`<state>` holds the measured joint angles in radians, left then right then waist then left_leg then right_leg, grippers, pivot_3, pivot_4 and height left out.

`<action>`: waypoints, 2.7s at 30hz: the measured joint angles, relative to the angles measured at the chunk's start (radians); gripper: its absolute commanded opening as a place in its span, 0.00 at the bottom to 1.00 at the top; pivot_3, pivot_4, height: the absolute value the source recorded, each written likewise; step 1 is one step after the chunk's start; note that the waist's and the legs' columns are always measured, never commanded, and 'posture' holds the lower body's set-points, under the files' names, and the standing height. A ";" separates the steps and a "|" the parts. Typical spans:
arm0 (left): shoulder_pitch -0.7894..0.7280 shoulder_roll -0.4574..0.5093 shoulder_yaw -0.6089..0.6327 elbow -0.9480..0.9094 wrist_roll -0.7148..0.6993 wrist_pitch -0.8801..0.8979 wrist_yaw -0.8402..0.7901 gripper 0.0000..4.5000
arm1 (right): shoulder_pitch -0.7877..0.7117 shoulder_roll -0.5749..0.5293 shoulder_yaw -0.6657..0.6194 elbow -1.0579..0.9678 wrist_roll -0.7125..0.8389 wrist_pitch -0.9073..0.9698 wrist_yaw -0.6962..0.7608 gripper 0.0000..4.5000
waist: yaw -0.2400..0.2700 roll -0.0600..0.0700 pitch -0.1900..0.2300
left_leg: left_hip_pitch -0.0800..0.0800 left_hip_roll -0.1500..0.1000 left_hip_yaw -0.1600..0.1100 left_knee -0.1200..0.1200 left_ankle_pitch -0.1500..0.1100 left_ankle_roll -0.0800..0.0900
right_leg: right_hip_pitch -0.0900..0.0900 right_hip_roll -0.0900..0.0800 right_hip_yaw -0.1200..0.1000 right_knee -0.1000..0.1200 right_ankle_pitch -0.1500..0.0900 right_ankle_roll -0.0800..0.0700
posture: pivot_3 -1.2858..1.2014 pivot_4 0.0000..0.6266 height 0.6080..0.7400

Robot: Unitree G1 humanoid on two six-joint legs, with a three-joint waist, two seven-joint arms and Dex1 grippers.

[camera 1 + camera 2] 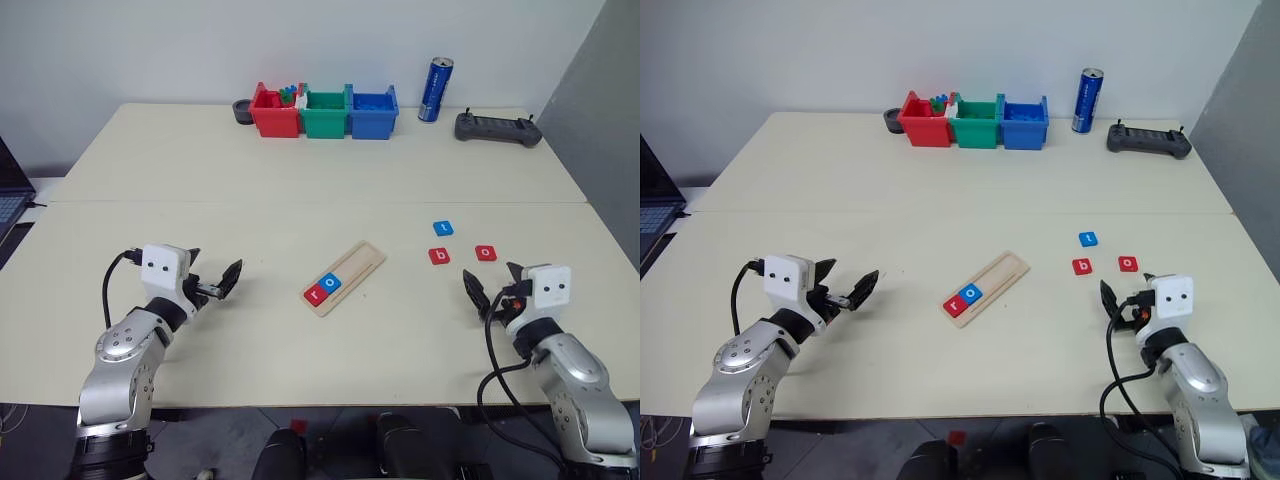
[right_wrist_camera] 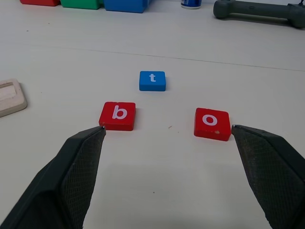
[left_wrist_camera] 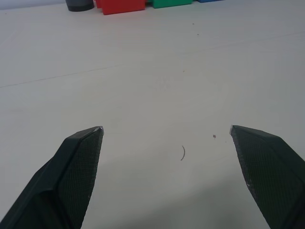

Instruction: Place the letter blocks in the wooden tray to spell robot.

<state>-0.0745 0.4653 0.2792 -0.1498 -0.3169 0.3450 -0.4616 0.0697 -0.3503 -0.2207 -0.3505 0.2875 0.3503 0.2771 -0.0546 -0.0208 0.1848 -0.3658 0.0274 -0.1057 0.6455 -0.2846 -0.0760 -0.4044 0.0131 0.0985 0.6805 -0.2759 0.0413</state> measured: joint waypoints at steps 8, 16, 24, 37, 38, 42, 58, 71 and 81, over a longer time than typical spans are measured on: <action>0.000 0.000 0.000 0.000 0.000 -0.004 0.002 1.00 | 0.001 0.000 0.000 -0.011 0.000 0.011 -0.012 1.00 | 0.000 0.000 0.000 | 0.000 0.000 0.000 0.000 0.000 0.000 | 0.000 0.000 0.000 0.000 0.000 0.000 | 0.52 0.24 1.00; 0.000 0.000 0.000 0.000 0.000 -0.003 0.006 1.00 | 0.010 0.000 0.000 -0.021 0.000 0.014 -0.016 1.00 | 0.000 0.000 0.000 | 0.000 0.000 0.000 0.000 0.000 0.000 | 0.000 0.000 0.000 0.000 0.000 0.000 | 0.52 0.24 1.00; 0.000 -0.002 0.025 0.000 -0.078 -0.024 -0.053 1.00 | 0.018 0.000 0.000 -0.020 0.000 0.011 -0.009 1.00 | 0.000 0.000 0.000 | 0.000 0.000 0.000 0.000 0.000 0.000 | 0.000 0.000 0.000 0.000 0.000 0.000 | 0.52 0.24 1.00; 0.000 0.005 0.021 0.000 -0.091 -0.026 -0.085 1.00 | 0.018 0.001 0.006 0.001 -0.002 -0.007 0.008 1.00 | 0.000 0.000 0.000 | 0.000 0.000 0.000 0.000 0.000 0.000 | 0.000 0.000 0.000 0.000 0.000 0.000 | 0.52 0.24 1.00; 0.001 0.007 0.018 -0.001 -0.105 -0.022 -0.108 1.00 | 0.019 -0.004 0.008 0.001 -0.001 -0.014 0.024 1.00 | 0.000 0.000 0.000 | 0.000 0.000 0.000 0.000 0.000 0.000 | 0.000 0.000 0.000 0.000 0.000 0.000 | 0.52 0.24 1.00; 0.002 0.035 -0.012 -0.014 -0.147 0.017 -0.184 1.00 | 0.044 -0.062 0.040 -0.020 0.022 -0.008 0.126 1.00 | -0.001 0.000 0.000 | 0.000 0.000 0.000 0.000 0.000 0.000 | 0.000 0.000 0.000 0.000 0.000 0.000 | 0.52 0.24 1.00; -0.111 0.076 -0.352 -0.076 -0.071 0.194 -0.269 1.00 | 0.074 -0.310 0.145 -0.321 0.286 0.232 0.421 1.00 | 0.002 0.000 0.001 | 0.000 0.000 -0.001 0.001 0.000 0.000 | 0.001 0.001 0.000 -0.001 -0.002 0.004 | 0.52 0.24 1.00; -0.143 0.017 -0.432 -0.051 0.067 0.194 -0.185 1.00 | 0.156 -0.308 0.146 -0.325 0.284 0.202 0.441 1.00 | 0.005 -0.001 0.001 | 0.000 0.000 0.000 0.001 0.000 0.000 | 0.001 0.001 0.000 -0.001 -0.002 0.004 | 0.52 0.24 1.00; -0.155 0.018 -0.447 -0.055 0.066 0.223 -0.214 1.00 | 0.158 -0.297 0.167 -0.386 0.285 0.209 0.413 1.00 | 0.006 -0.001 0.001 | 0.000 0.000 -0.001 0.001 0.000 0.000 | 0.001 0.001 0.000 0.000 -0.003 0.004 | 0.52 0.24 1.00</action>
<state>-0.2296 0.4835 -0.1679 -0.2044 -0.2507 0.5683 -0.6759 0.2278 -0.6471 -0.0533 -0.7365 0.5727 0.5596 0.6903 -0.0490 -0.0213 0.1853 -0.3659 0.0274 -0.1063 0.6463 -0.2846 -0.0758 -0.4036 0.0140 0.0984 0.6801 -0.2784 0.0454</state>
